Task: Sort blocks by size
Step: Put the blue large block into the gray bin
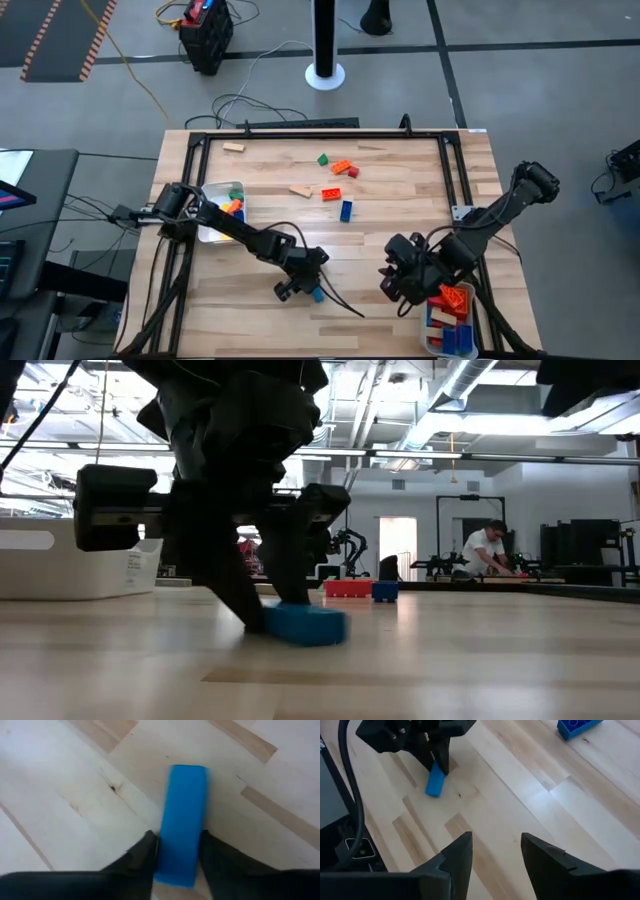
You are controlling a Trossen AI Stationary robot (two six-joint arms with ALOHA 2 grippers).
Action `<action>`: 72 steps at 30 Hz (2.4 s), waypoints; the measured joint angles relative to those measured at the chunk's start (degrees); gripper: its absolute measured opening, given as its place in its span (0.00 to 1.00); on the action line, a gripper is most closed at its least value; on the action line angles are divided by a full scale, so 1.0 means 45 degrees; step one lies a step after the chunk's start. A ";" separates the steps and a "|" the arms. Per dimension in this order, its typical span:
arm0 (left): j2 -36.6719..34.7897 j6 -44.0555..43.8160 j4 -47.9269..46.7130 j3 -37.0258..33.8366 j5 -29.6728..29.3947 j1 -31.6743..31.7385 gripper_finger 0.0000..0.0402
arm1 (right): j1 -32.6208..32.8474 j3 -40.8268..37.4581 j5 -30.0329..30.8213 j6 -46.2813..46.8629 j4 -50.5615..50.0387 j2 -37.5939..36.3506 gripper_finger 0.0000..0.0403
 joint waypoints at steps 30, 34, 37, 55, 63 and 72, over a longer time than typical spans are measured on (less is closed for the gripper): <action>-0.3994 -0.4355 0.7293 -0.3240 -0.7326 0.0267 0.23 | -0.0533 -0.2769 0.7950 -0.8173 1.1337 0.1352 0.49; -0.3979 -0.4908 0.7752 -0.3240 -0.7013 0.0156 0.23 | -0.0999 -0.2773 0.7962 -1.1421 1.4197 0.1907 0.49; -0.3986 -0.5136 0.7797 -0.3240 -0.6216 0.0131 0.23 | -0.0990 -0.2764 0.8027 -1.2825 1.5210 0.1884 0.49; -0.4013 -0.5360 1.3040 -0.5095 -0.3415 0.0143 0.23 | -0.1378 -0.2773 0.6619 -1.5650 1.7688 0.2997 0.49; -0.3984 -0.5404 1.2912 -0.5101 -0.3402 0.0165 0.23 | -0.1719 -0.2769 0.6507 -1.5755 1.8402 0.3498 0.48; -0.3979 -0.5290 1.2878 -0.5100 -0.3328 0.0161 0.23 | -0.1678 -0.2766 0.6361 -1.5894 1.8686 0.3507 0.30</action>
